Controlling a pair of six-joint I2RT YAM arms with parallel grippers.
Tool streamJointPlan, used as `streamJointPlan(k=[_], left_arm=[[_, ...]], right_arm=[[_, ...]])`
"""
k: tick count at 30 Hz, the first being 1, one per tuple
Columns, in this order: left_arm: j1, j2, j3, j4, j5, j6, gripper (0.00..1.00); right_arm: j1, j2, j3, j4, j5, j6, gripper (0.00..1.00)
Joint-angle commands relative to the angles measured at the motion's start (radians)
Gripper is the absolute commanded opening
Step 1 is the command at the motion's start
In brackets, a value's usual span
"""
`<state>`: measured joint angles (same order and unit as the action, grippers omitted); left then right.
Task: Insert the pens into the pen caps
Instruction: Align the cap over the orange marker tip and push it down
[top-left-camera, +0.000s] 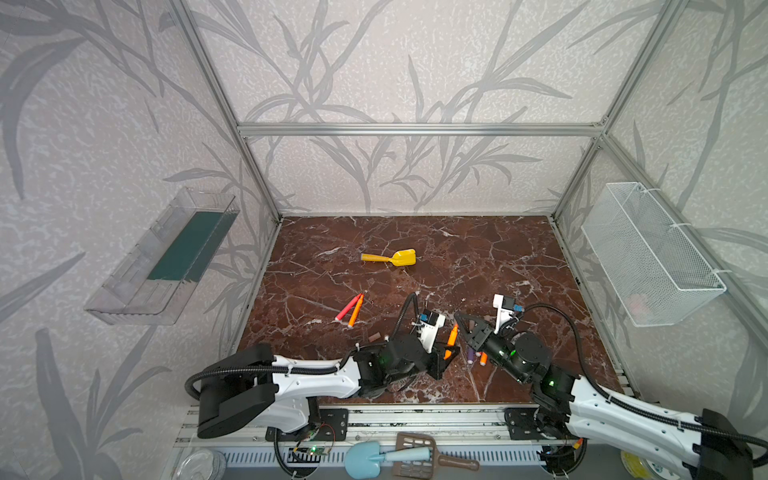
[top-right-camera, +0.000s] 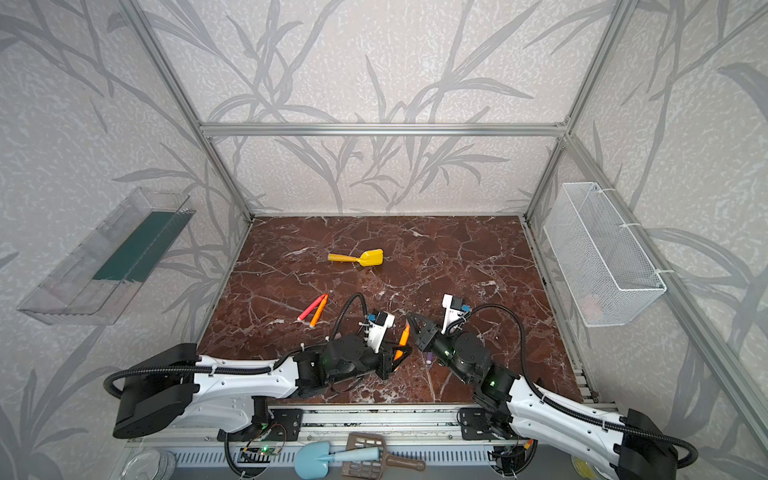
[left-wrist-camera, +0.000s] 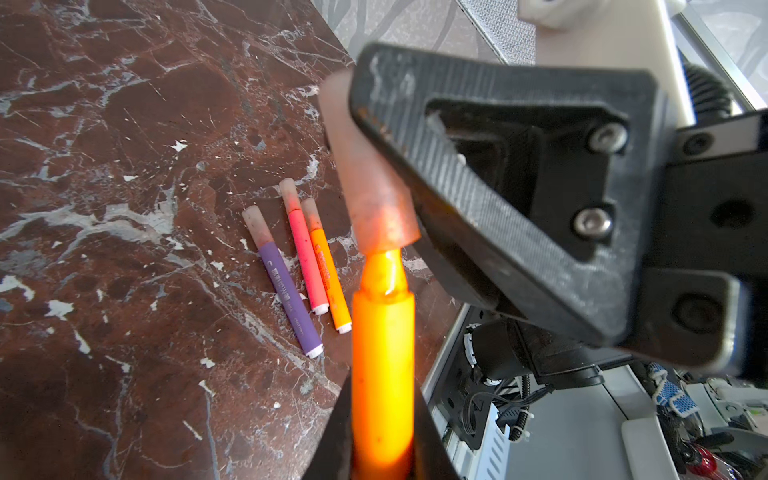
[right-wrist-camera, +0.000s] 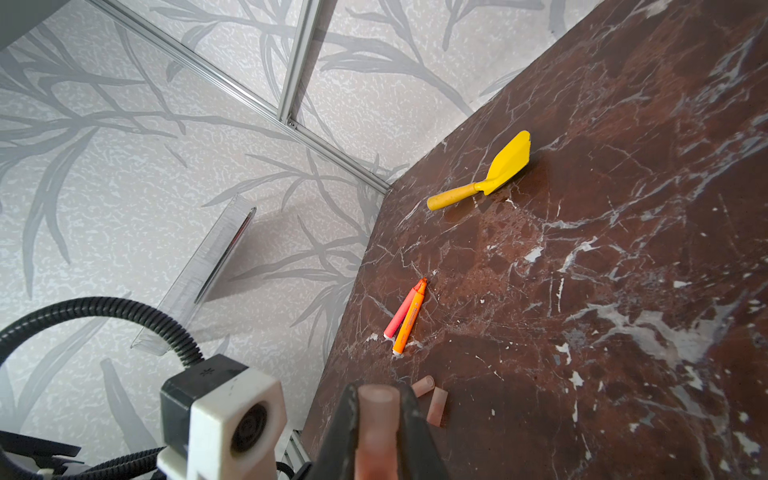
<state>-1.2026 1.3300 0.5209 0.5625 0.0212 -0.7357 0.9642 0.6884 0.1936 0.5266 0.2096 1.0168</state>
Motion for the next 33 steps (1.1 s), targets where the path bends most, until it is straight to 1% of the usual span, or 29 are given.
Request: streamJointPlan(k=[1,2,4,8,11,15,17,21,24,25,29,33], left_arm=[[0.027,-0.012,0.012,0.135,-0.026,-0.016,0.00],[0.030,-0.013,0.009,0.142,-0.026,-0.018,0.00],[0.033,-0.012,0.002,0.153,-0.030,-0.026,0.00],[0.045,-0.017,-0.015,0.151,-0.056,-0.054,0.00],[0.055,-0.018,-0.028,0.166,-0.054,-0.069,0.00],[0.060,-0.011,-0.031,0.219,-0.003,-0.068,0.00],[0.061,-0.008,-0.020,0.218,0.015,-0.060,0.00],[0.060,-0.012,-0.016,0.209,0.008,-0.048,0.00],[0.060,-0.024,-0.024,0.188,-0.001,-0.037,0.00],[0.059,-0.030,-0.024,0.173,-0.004,-0.030,0.00],[0.053,-0.052,-0.019,0.084,-0.015,0.030,0.00],[0.025,-0.068,-0.019,0.032,-0.031,0.095,0.00]], right_arm=[[0.053,-0.013,-0.030,-0.019,-0.060,-0.012,0.00],[0.084,-0.015,-0.035,-0.010,-0.050,-0.012,0.00],[0.099,-0.019,-0.045,0.003,-0.033,-0.009,0.00],[0.108,-0.041,-0.066,0.015,0.002,0.003,0.00],[0.111,-0.058,-0.072,0.013,0.019,0.001,0.00],[0.117,-0.038,-0.063,0.033,0.004,-0.022,0.00],[0.119,-0.016,-0.054,0.041,-0.005,-0.027,0.00],[0.120,0.011,-0.030,0.028,-0.011,-0.037,0.01],[0.119,-0.008,-0.013,-0.034,0.009,-0.046,0.15],[0.120,-0.026,0.000,-0.078,0.024,-0.052,0.23],[0.120,-0.101,0.014,-0.177,0.088,-0.066,0.44],[0.118,-0.159,0.020,-0.216,0.139,-0.102,0.60]])
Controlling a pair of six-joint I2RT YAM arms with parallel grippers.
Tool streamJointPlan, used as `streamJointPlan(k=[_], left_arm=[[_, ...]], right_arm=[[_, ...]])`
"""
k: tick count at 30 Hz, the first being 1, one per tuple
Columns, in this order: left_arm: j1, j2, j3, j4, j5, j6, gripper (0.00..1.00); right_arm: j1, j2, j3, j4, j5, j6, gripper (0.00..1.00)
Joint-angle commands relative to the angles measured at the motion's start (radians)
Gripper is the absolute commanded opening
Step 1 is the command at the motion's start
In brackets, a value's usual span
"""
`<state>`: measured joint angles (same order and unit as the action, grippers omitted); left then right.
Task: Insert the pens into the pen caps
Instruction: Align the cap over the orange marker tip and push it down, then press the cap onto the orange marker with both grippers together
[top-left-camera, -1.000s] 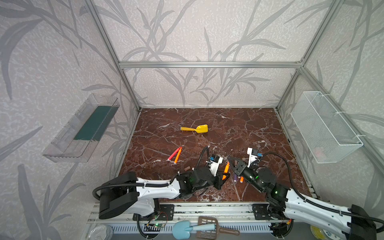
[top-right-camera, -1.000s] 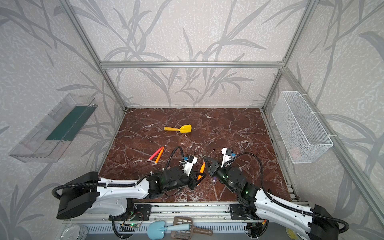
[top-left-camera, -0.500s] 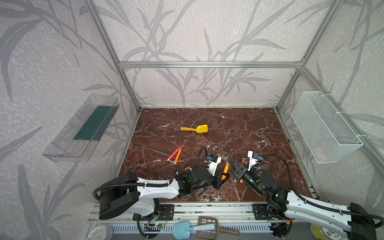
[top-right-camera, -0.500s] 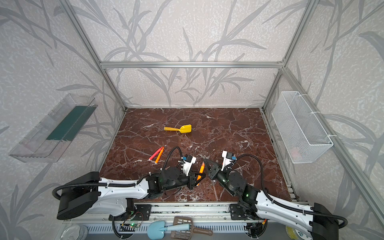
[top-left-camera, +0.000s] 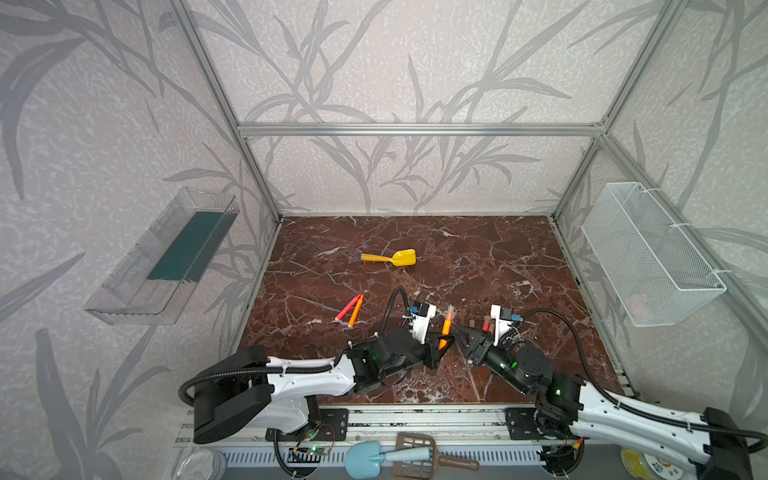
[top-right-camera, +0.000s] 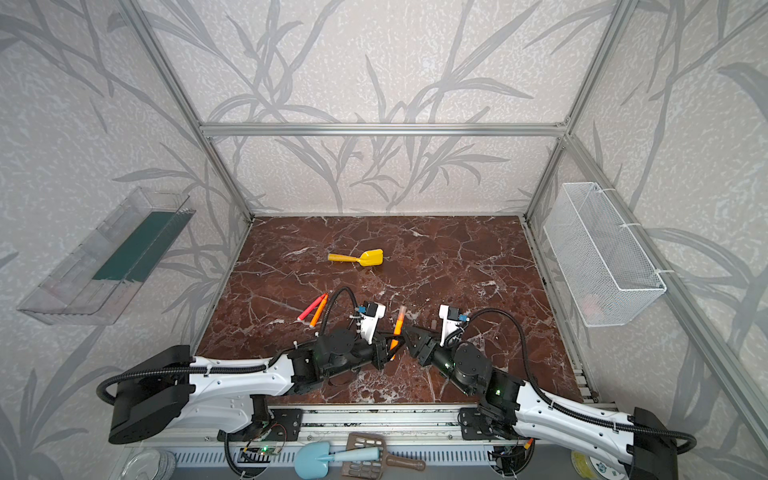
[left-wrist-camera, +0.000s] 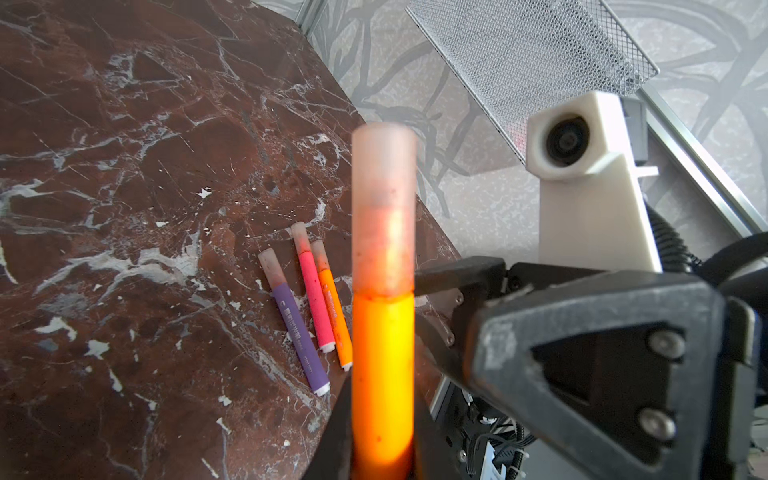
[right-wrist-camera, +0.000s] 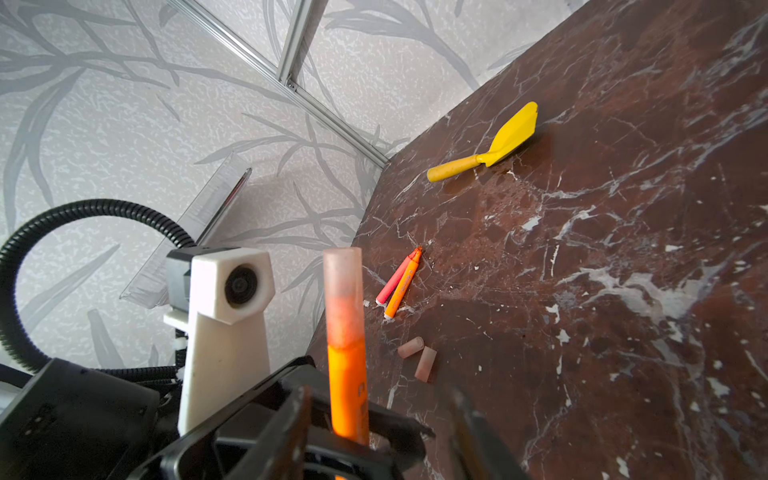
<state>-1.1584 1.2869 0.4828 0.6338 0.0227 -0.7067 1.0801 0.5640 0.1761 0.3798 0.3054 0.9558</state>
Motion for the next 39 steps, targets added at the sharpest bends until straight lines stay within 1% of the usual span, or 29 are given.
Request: streamJointPlan(k=[1,3,5,9,13,17,22,27,34,36,37,38,39], left_arm=[[-0.029,-0.027,0.020,-0.052,-0.044,0.080,0.00],[-0.046,-0.026,0.026,-0.074,-0.062,0.102,0.00],[-0.065,-0.020,0.034,-0.091,-0.078,0.120,0.00],[-0.106,-0.004,0.054,-0.108,-0.093,0.159,0.00],[-0.138,0.019,0.083,-0.133,-0.114,0.190,0.00],[-0.151,0.037,0.095,-0.142,-0.122,0.201,0.00],[-0.158,0.034,0.097,-0.147,-0.127,0.206,0.00],[-0.159,0.035,0.094,-0.154,-0.135,0.206,0.00],[-0.161,0.037,0.102,-0.150,-0.120,0.210,0.00],[-0.161,0.035,0.102,-0.152,-0.119,0.211,0.00],[-0.161,0.034,0.100,-0.153,-0.125,0.212,0.00],[-0.161,0.031,0.098,-0.150,-0.140,0.211,0.00],[-0.160,0.027,0.096,-0.153,-0.158,0.207,0.00]], right_arm=[[0.001,-0.043,0.047,-0.083,0.047,-0.052,0.63],[0.001,-0.049,0.061,-0.090,0.050,-0.069,0.67],[0.001,-0.044,0.074,-0.090,0.055,-0.081,0.68],[0.000,-0.010,0.105,-0.095,0.081,-0.096,0.69],[-0.001,0.051,0.148,-0.106,0.090,-0.096,0.67],[-0.001,0.099,0.179,-0.112,0.093,-0.094,0.56],[-0.002,0.123,0.194,-0.113,0.097,-0.097,0.42],[-0.002,0.124,0.201,-0.119,0.098,-0.102,0.34],[-0.002,0.172,0.215,-0.113,0.072,-0.101,0.20],[-0.002,0.183,0.220,-0.115,0.066,-0.103,0.14],[-0.002,0.187,0.221,-0.116,0.060,-0.102,0.08],[-0.002,0.191,0.224,-0.123,0.050,-0.102,0.03],[-0.002,0.191,0.227,-0.136,0.041,-0.102,0.00]])
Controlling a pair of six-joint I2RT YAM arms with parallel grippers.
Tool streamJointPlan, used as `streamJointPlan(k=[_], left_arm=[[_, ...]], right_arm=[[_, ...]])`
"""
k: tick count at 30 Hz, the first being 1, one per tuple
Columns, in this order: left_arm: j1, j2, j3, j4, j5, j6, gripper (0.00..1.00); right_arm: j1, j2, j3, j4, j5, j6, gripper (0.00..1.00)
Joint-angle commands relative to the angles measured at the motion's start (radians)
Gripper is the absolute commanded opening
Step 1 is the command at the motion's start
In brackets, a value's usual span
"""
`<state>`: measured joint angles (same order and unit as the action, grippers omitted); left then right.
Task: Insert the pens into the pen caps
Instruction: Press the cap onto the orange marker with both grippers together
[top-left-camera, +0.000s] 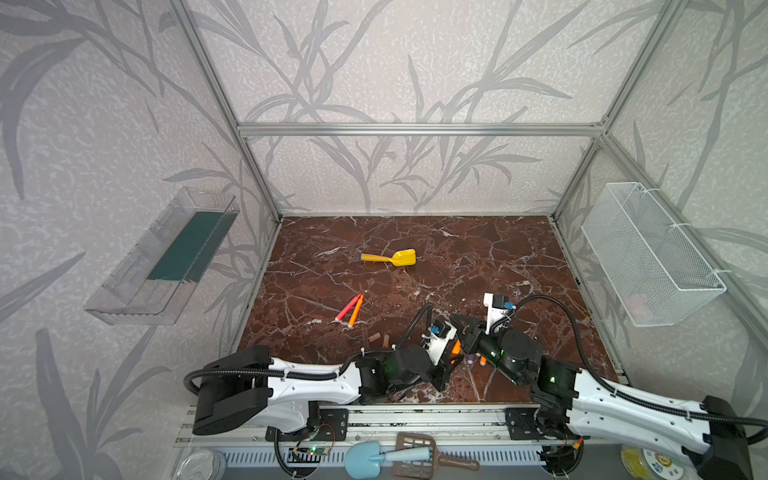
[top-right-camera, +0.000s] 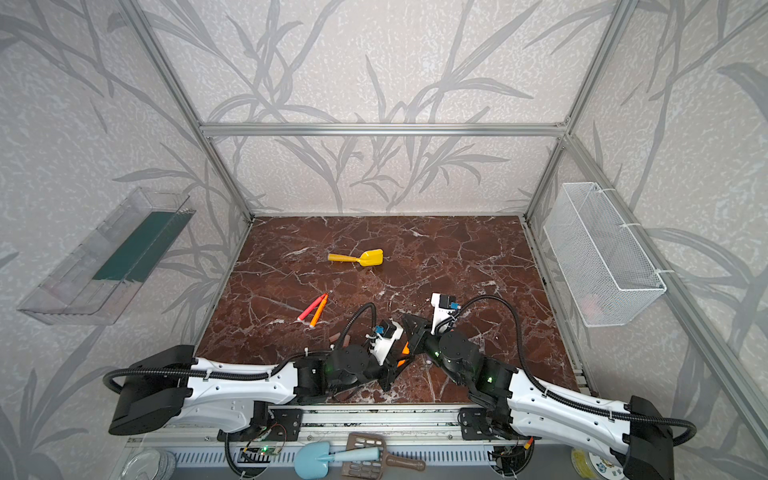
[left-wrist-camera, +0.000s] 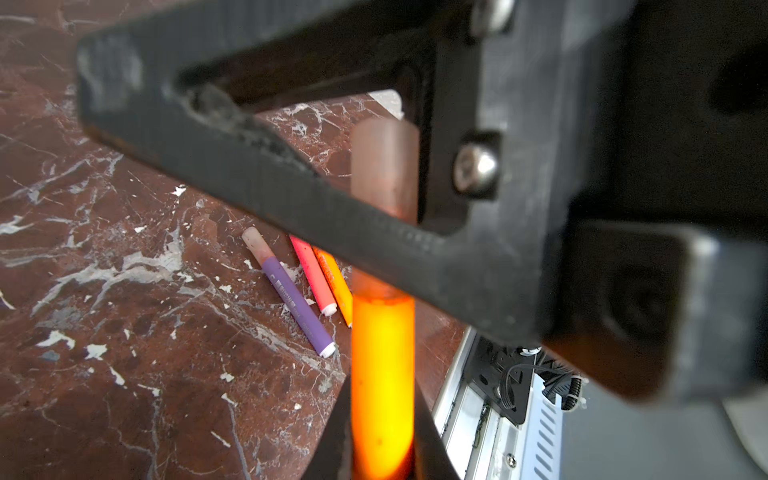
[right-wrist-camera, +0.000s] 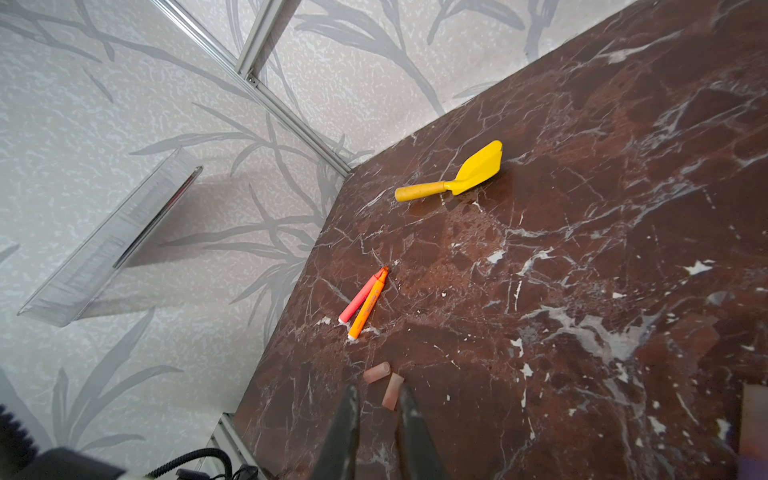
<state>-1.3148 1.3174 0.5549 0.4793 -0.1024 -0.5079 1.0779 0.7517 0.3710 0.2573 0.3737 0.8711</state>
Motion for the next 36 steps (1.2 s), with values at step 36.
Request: streamJointPlan(k=[36], left_arm=[[0.376,-0.128,0.178,-0.106,0.123,-0.031,0.00]], right_arm=[[0.242,0.154,-0.149,0.333,0.046,0.067,0.00]])
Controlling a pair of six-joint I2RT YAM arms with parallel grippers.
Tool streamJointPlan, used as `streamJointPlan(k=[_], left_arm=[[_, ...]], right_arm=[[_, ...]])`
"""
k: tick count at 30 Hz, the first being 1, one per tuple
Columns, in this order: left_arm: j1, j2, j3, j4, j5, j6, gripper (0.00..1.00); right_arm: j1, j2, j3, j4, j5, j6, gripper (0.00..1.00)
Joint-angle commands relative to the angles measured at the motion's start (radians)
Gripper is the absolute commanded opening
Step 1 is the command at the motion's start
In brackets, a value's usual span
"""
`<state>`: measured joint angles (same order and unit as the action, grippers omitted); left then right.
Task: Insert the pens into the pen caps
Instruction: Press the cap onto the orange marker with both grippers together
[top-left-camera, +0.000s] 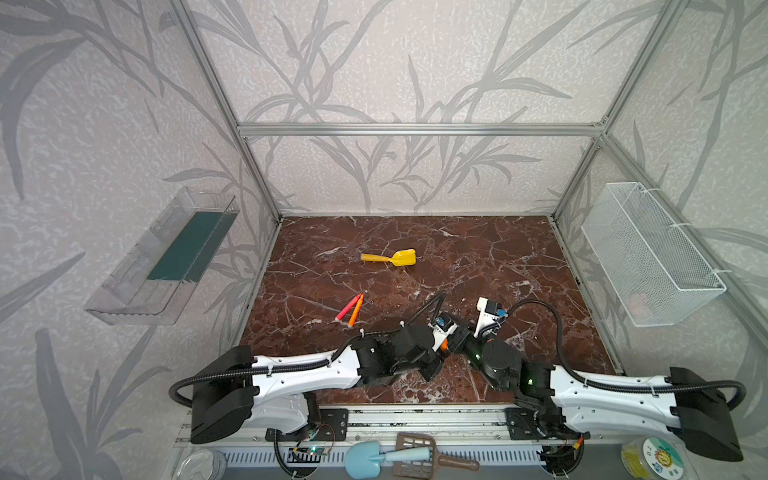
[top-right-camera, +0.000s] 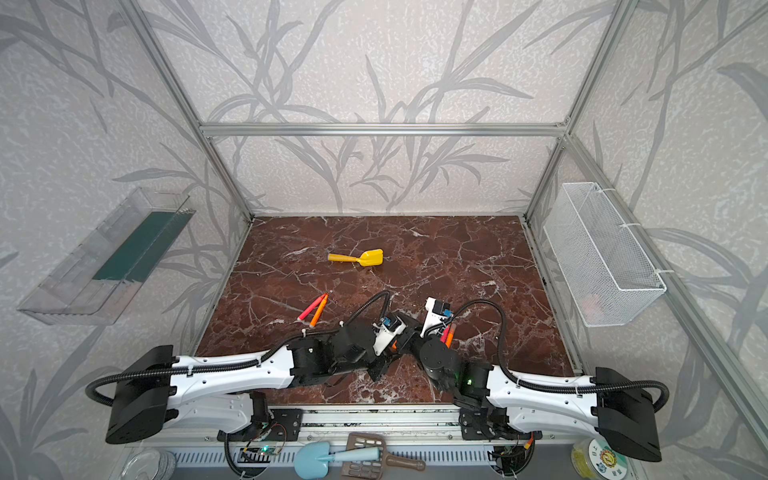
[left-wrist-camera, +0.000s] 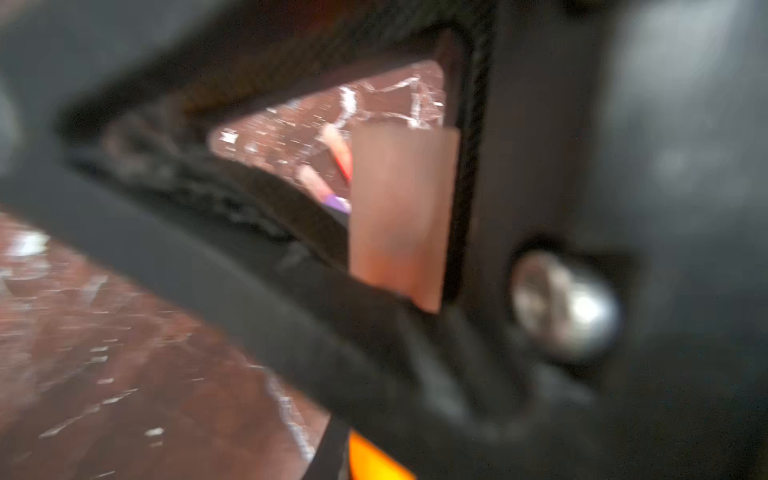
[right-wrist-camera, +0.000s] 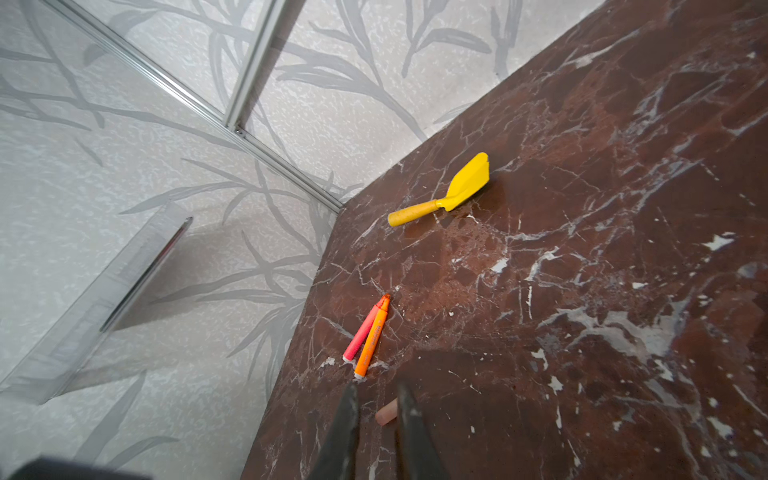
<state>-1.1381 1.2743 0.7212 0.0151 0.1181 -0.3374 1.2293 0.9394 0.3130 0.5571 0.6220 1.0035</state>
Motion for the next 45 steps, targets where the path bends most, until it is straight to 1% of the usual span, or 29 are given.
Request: streamJointPlan(k=[1,3,5,7,11,14,16,19,21,23,26,29,34,38,42,45], left_arm=[[0.223,-0.100,-0.009,0.388,-0.049,-0.228,0.00],[0.238,-0.131,-0.029,0.391,-0.005,-0.241,0.00],[0.237,-0.144,-0.036,0.392,0.018,-0.238,0.00],[0.235,-0.148,-0.046,0.402,0.021,-0.238,0.00],[0.212,-0.136,-0.050,0.398,-0.023,-0.210,0.00],[0.179,-0.126,-0.056,0.401,-0.062,-0.180,0.00],[0.142,-0.128,-0.054,0.384,-0.118,-0.143,0.00],[0.054,-0.132,-0.032,0.325,-0.276,-0.073,0.00],[0.006,-0.127,-0.016,0.308,-0.372,-0.040,0.00],[-0.018,-0.121,0.002,0.293,-0.437,-0.023,0.00],[-0.045,-0.116,0.017,0.285,-0.521,-0.003,0.00],[-0.047,-0.118,0.018,0.293,-0.518,0.006,0.00],[-0.047,-0.152,-0.008,0.293,-0.460,0.000,0.00],[-0.047,-0.190,-0.049,0.322,-0.323,-0.015,0.00],[-0.065,-0.172,-0.063,0.339,-0.230,-0.033,0.00],[-0.089,-0.145,-0.072,0.373,-0.193,-0.043,0.00]], right_arm=[[0.091,-0.054,-0.099,0.041,-0.203,-0.089,0.00],[0.093,-0.093,-0.104,0.028,-0.200,-0.127,0.00],[0.095,-0.109,-0.105,0.031,-0.212,-0.155,0.00],[0.099,-0.118,-0.097,0.007,-0.207,-0.154,0.00],[0.098,-0.134,-0.064,-0.078,-0.191,-0.140,0.00],[0.099,-0.142,-0.030,-0.157,-0.169,-0.109,0.00],[0.098,-0.145,-0.011,-0.188,-0.161,-0.102,0.00],[0.098,-0.127,0.036,-0.269,-0.147,-0.082,0.00],[0.099,-0.091,0.078,-0.347,-0.146,-0.032,0.00],[0.114,-0.047,0.099,-0.375,-0.143,0.018,0.00],[0.161,0.029,0.127,-0.412,-0.100,0.089,0.00],[0.161,0.050,0.116,-0.366,-0.098,0.092,0.00],[0.166,-0.044,0.081,-0.359,-0.038,0.045,0.00],[0.166,-0.122,0.069,-0.346,-0.001,-0.033,0.01],[0.167,-0.179,0.077,-0.361,0.019,-0.093,0.15],[0.165,-0.204,0.077,-0.350,0.030,-0.127,0.21]])
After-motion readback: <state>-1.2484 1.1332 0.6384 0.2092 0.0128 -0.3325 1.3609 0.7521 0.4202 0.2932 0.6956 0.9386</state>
